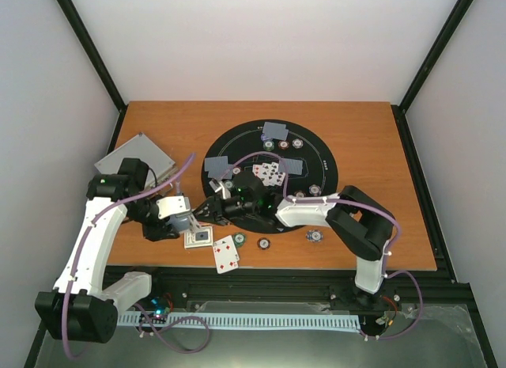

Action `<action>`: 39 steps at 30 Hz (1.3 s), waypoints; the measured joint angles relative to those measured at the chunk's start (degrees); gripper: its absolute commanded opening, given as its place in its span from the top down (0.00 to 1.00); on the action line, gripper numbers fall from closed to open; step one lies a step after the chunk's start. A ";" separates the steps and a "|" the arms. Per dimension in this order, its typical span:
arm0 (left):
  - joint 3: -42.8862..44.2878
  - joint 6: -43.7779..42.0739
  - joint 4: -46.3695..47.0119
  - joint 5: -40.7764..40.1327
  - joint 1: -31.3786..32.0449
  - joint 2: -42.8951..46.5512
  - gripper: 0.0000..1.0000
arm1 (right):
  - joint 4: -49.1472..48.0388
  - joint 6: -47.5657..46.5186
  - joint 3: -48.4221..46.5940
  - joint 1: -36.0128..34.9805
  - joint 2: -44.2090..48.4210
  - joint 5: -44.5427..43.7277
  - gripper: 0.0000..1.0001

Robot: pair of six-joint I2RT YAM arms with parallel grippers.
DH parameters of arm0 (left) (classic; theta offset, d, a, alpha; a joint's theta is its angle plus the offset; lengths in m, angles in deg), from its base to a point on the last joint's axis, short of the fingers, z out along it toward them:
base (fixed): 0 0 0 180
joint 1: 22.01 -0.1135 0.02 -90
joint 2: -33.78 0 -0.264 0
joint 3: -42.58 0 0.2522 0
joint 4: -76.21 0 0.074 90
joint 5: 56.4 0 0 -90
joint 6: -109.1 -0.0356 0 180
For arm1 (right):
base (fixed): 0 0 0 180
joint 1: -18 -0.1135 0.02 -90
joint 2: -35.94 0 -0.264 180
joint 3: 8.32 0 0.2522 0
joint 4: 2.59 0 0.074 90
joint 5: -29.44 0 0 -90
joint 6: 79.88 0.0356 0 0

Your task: Distribute texas hold em gaming equipment

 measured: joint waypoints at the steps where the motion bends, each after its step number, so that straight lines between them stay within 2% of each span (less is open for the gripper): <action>1: 0.00 -0.02 -0.15 0.28 0.00 0.11 0.99 | 1.25 -0.26 0.07 0.35 0.35 -0.57 0.72; 5: 0.00 -0.02 -0.11 0.66 0.00 0.24 0.99 | 5.86 -1.42 0.09 1.60 1.55 -2.10 0.88; 10: -0.39 -0.02 0.02 0.66 0.00 0.28 0.99 | 6.34 -1.05 1.81 2.69 3.61 -2.19 0.82; 12: -1.03 0.00 0.20 0.61 0.00 0.35 0.99 | 6.36 -1.03 1.99 2.75 3.93 -2.34 0.73; 16: -1.64 -0.02 0.26 0.59 0.00 0.37 0.99 | 6.73 -1.62 2.32 2.73 4.33 -2.58 0.38; 19: -1.64 -0.02 0.31 0.61 0.00 0.39 0.99 | 6.14 -1.49 2.78 2.23 4.59 -2.34 0.31; 29: -1.64 -0.02 0.31 0.63 0.00 0.39 0.99 | 1.20 0.79 -1.90 -4.28 1.29 -1.16 0.30; 39: -1.62 -0.02 0.22 1.05 0.02 0.37 0.99 | -0.44 3.10 -7.19 -6.27 -6.25 -0.31 0.33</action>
